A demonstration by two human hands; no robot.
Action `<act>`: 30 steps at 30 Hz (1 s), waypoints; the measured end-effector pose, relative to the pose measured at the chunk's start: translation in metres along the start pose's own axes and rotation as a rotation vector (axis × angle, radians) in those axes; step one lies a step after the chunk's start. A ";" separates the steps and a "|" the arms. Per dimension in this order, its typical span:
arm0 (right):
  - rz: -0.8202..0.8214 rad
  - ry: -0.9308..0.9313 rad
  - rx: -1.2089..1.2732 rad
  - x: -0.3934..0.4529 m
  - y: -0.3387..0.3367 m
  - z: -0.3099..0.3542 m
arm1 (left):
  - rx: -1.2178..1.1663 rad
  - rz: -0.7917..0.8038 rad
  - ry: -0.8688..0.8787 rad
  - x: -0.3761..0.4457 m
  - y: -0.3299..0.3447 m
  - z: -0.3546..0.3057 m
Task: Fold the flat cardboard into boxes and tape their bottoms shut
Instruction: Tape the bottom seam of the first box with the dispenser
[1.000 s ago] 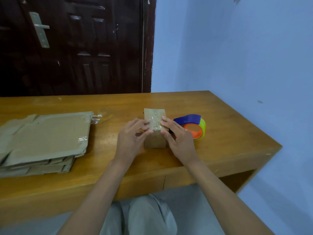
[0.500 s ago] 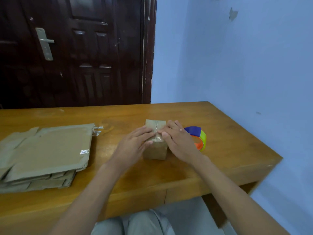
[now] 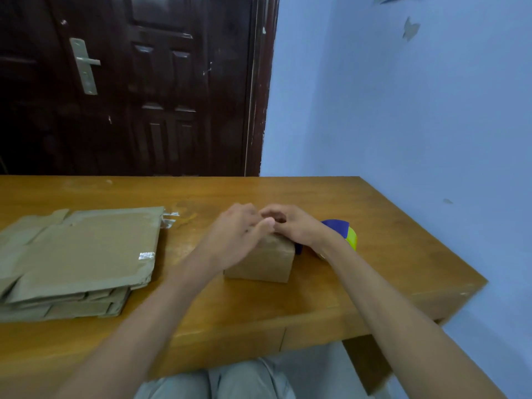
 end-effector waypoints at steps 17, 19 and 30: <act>-0.555 0.320 0.352 -0.047 0.009 -0.039 | -0.749 -0.109 -0.774 -0.043 0.046 0.076; -0.522 0.321 0.401 -0.045 0.004 -0.043 | -0.784 -0.049 -0.764 -0.043 0.050 0.076; -0.619 0.347 0.418 -0.050 0.005 -0.044 | -1.163 -0.107 -0.792 -0.050 0.059 0.073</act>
Point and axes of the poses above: each hand's wrist, its own x-axis towards the middle knuckle, its own y-axis out of the palm, z = x × y, the point moved 10 cm from there along x, towards the middle knuckle, and after that the axes turned 8 degrees about -z, right-handed, at the moved point
